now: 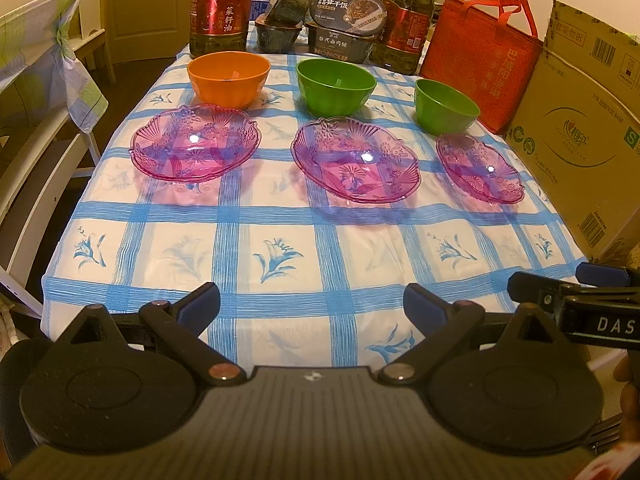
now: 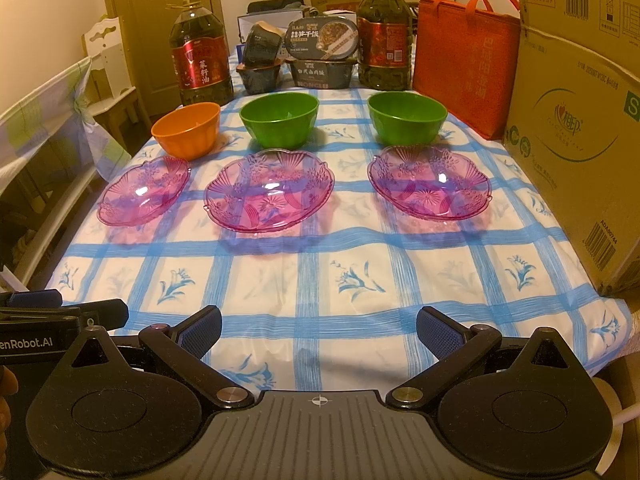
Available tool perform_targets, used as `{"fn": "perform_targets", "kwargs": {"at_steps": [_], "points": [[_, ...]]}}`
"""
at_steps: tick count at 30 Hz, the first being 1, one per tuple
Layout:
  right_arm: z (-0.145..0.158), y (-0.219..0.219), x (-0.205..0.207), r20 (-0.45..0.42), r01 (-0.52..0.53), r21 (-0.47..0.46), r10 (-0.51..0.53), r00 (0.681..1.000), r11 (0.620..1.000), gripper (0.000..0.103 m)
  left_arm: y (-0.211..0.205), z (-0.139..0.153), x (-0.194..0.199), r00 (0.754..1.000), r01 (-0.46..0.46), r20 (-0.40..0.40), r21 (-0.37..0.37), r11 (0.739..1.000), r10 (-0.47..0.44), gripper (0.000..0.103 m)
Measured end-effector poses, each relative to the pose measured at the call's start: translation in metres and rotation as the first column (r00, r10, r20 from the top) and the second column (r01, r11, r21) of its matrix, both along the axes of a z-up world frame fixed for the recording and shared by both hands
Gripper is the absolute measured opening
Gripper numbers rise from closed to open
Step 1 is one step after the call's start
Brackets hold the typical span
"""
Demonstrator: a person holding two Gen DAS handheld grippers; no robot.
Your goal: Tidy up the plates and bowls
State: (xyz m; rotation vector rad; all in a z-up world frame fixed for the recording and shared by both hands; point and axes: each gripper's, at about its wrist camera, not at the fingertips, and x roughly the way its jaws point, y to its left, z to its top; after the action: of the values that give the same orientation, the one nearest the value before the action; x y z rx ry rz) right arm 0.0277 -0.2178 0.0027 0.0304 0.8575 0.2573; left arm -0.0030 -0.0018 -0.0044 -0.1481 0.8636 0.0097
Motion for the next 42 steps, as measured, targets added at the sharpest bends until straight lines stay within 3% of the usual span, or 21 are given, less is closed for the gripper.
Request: {"fn": "perform_targets", "kwargs": {"at_steps": [29, 42], "points": [[-0.001, 0.001, 0.001, 0.002, 0.003, 0.008, -0.003, 1.000, 1.000, 0.103, 0.002, -0.001, -0.001, 1.000, -0.009, 0.002, -0.010, 1.000, 0.009, 0.097], [-0.002, 0.030, 0.030, 0.021, -0.057, 0.077, 0.055, 0.998, 0.995, 0.103, 0.060, -0.005, 0.012, 0.992, -0.125, -0.016, -0.106, 0.987, 0.124, 0.098]]}}
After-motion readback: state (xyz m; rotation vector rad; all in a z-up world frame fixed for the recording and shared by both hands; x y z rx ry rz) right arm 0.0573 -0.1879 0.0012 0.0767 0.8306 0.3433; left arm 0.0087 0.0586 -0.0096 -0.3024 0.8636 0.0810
